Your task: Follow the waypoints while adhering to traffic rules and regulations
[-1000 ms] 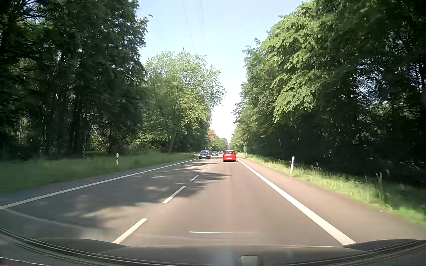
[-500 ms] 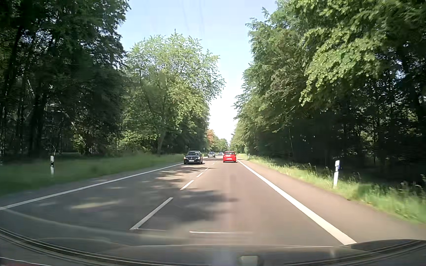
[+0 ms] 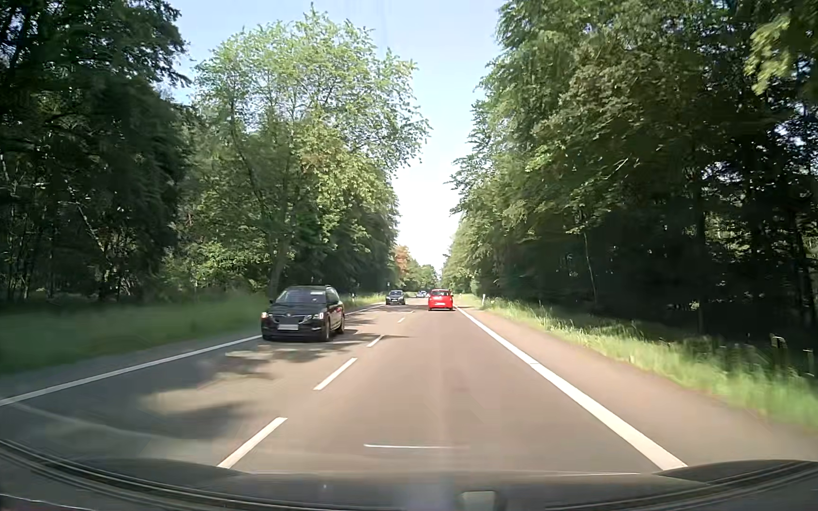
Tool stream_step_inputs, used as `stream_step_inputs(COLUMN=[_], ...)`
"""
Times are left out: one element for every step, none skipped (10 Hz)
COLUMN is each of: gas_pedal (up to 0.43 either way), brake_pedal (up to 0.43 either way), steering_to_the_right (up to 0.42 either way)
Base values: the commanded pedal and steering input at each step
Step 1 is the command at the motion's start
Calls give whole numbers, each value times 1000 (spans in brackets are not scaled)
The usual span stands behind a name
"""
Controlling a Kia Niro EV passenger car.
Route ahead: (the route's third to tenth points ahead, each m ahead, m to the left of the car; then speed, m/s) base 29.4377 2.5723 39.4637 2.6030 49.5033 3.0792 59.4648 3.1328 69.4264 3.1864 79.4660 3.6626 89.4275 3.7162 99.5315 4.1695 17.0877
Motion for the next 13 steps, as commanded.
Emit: stream_step_inputs(gas_pedal=[130, 130, 130, 130, 130, 130, 130, 130, 130, 130, 130, 130, 130], brake_pedal=[30, 30, 30, 30, 30, 30, 30, 30, 30, 30, 30, 30, 30], steering_to_the_right=[3, 3, 3, 3, 3, 3, 3, 3, 3, 3, 3, 3, 3])
